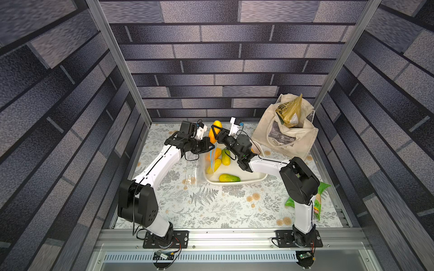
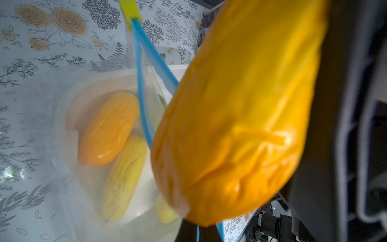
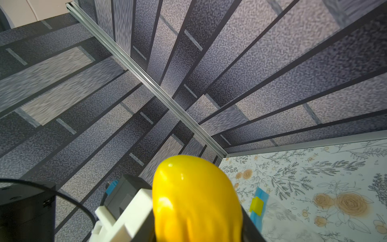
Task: Place the mango in a zip-top bag and seal the zipper
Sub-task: Place the mango in the zipper food storage bag.
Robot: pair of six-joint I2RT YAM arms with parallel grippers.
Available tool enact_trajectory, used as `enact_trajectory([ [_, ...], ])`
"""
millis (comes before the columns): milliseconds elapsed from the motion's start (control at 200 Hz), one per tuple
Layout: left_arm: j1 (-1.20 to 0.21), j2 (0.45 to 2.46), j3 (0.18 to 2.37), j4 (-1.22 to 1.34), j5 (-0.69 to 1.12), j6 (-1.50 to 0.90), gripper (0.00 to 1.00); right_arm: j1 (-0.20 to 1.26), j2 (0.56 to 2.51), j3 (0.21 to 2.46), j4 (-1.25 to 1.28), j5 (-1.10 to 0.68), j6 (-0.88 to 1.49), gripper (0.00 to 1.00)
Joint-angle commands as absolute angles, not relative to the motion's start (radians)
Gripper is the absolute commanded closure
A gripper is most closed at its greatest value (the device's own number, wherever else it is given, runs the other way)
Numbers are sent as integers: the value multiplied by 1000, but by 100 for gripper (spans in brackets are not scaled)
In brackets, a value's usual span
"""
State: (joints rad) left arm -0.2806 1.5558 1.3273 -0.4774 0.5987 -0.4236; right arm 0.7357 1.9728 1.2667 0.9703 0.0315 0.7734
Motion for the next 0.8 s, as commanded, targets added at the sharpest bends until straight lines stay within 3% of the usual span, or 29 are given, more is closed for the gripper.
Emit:
enact_trajectory([
  [0, -269, 1515, 1321, -446, 587, -447, 100, 741, 1944, 1245, 1001, 52, 737, 100],
  [245, -244, 1493, 1315, -443, 573, -476, 100, 742, 1971, 1239, 1042, -2, 718, 100],
  [396, -220, 1473, 1320, -453, 563, -493, 100, 742, 2017, 1258, 1111, -133, 701, 100],
  [676, -167, 1437, 1365, -482, 559, -525, 100, 750, 2066, 1319, 1021, -205, 600, 93],
  [796, -126, 1422, 1416, -506, 560, -525, 100, 749, 2063, 1387, 935, -294, 556, 83],
])
